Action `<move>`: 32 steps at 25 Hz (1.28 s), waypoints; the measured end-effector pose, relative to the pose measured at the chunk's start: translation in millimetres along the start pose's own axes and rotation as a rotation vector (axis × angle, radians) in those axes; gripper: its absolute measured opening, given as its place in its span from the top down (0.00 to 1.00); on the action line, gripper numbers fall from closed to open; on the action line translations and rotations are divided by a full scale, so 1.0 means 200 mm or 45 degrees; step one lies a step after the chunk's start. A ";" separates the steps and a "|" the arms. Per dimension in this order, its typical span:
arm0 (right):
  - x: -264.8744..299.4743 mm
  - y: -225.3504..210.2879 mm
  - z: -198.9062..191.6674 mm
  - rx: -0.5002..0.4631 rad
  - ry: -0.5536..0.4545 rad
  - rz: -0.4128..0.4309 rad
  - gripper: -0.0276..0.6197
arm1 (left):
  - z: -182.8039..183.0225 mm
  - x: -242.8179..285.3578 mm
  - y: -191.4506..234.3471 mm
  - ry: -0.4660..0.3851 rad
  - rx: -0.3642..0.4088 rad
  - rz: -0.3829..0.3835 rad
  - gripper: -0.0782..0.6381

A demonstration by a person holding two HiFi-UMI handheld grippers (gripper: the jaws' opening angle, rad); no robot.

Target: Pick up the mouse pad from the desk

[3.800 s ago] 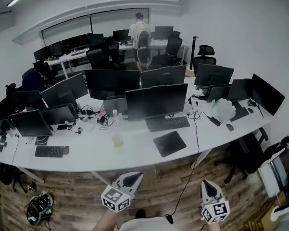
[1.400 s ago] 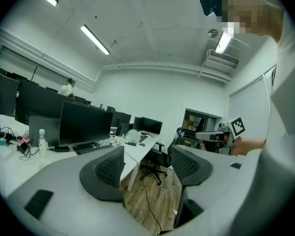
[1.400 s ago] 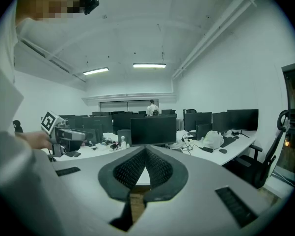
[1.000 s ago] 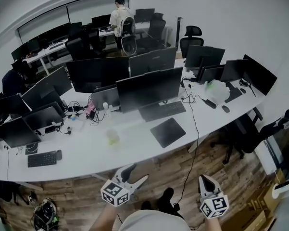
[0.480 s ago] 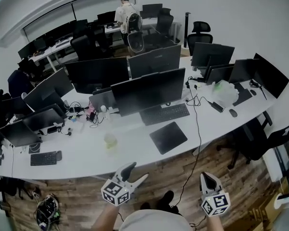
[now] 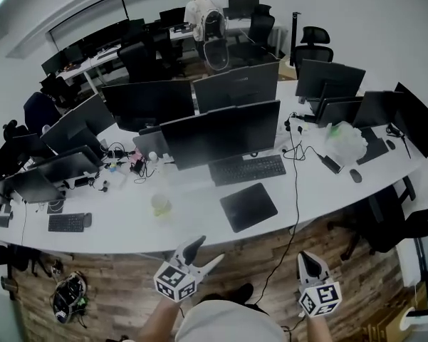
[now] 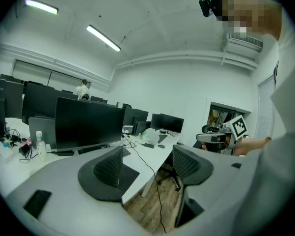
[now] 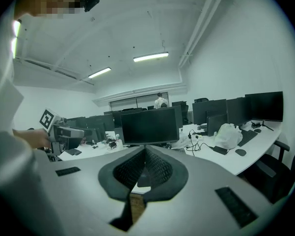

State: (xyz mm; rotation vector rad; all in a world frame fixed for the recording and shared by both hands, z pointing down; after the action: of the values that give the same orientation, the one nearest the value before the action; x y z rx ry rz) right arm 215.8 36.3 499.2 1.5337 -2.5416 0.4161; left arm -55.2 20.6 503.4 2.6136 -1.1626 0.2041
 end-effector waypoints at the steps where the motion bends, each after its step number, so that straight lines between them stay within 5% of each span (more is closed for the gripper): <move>1: 0.01 -0.03 -0.01 0.002 0.004 0.010 0.94 | 0.00 0.02 -0.01 0.002 0.002 0.010 0.42; 15: 0.30 -0.13 -0.05 -0.004 0.079 0.110 0.94 | -0.07 0.19 0.10 0.063 -0.050 0.087 0.42; 32: 0.92 -0.28 -0.04 0.036 0.180 -0.015 0.94 | -0.20 0.77 0.66 0.257 -0.117 -0.078 0.39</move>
State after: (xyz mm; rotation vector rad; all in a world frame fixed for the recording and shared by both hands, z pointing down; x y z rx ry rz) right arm 178.8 -141.9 564.2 1.4723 -2.4281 0.5407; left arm -52.1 -160.3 602.2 2.4777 -0.9985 0.3833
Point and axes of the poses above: the fingertips, and each gripper's own axes: x forward along the fingers, y to its left, z out of its top, the point moved 2 cm from there along -x, backward along the fingers, and after that the axes turned 3 degrees about x, right-handed, at the moved point
